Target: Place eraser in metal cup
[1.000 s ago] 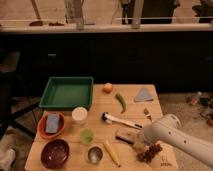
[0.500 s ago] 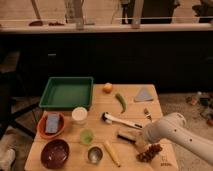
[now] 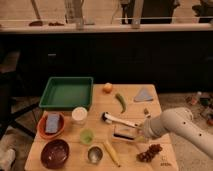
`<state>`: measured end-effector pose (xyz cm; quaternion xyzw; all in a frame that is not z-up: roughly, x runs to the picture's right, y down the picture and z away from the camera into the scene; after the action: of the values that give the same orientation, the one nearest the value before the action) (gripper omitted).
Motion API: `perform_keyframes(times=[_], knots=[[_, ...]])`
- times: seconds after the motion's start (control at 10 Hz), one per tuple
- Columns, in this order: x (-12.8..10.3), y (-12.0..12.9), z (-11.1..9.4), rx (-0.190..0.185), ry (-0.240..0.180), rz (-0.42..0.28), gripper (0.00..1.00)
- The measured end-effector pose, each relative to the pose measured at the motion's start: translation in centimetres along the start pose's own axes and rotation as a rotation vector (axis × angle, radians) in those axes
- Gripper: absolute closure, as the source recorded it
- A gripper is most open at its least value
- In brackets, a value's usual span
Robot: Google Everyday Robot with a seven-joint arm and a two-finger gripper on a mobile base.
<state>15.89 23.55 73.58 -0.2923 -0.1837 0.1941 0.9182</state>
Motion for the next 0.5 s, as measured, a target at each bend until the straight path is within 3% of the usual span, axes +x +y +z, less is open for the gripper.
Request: perform_keyframes(times=[0.2, 0.5], knots=[[-2.9, 1.5, 0.2, -0.040, -0.021, -0.099, 1.00], [-8.1, 4.4, 0.4, -0.098, -0.041, -0.308, 1.00]])
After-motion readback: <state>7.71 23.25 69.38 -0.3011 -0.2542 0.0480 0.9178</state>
